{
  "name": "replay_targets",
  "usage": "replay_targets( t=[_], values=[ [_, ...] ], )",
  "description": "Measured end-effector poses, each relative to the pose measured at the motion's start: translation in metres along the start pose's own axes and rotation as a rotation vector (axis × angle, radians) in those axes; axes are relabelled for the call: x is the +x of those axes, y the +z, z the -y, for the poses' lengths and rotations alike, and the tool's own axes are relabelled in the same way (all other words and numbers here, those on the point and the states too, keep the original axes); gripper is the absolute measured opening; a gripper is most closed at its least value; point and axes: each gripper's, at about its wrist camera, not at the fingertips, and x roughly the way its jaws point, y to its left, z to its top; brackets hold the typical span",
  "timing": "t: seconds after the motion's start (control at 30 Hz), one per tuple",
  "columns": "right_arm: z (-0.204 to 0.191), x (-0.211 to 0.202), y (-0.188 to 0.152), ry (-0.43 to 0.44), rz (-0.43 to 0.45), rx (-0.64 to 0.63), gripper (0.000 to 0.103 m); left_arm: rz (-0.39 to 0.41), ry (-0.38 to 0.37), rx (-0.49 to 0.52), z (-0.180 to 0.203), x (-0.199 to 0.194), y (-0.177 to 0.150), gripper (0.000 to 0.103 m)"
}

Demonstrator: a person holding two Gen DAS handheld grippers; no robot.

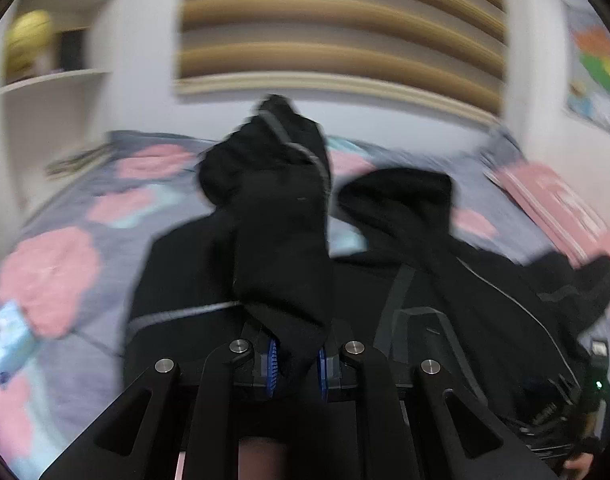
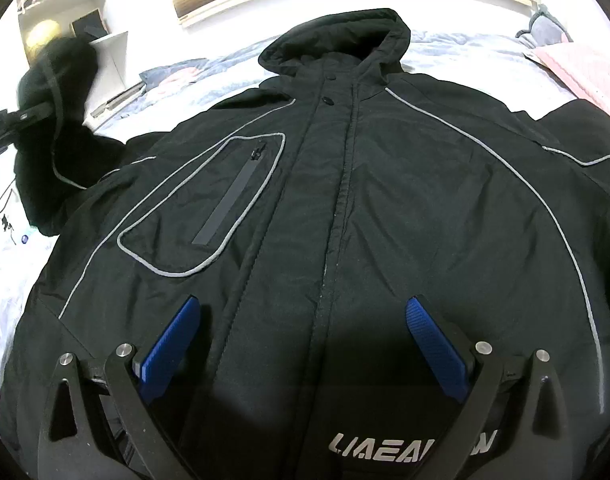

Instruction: Fold large clothes

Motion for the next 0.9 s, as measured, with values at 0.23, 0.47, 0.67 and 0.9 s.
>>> replay_targets(
  t=[0.23,0.47,0.67,0.9],
  values=[
    [-0.002,0.003,0.0,-0.017,-0.009,-0.006,0.103,-0.327,-0.109,0.104,0.085,0.098,-0.062,0.026],
    [-0.002,0.005,0.0,-0.032,-0.016,-0.009,0.103,-0.347,-0.224,0.156,0.113,0.084,-0.071,0.069],
    [0.001,-0.01,0.003,-0.027,-0.027,0.036,0.103,-0.282,-0.319,0.144,0.097,0.027,-0.063,0.07],
    [-0.007,-0.031,0.043,-0.005,-0.011,0.058,0.103,-0.205,-0.268,0.072,0.045,0.001,-0.052,0.07]
  ],
)
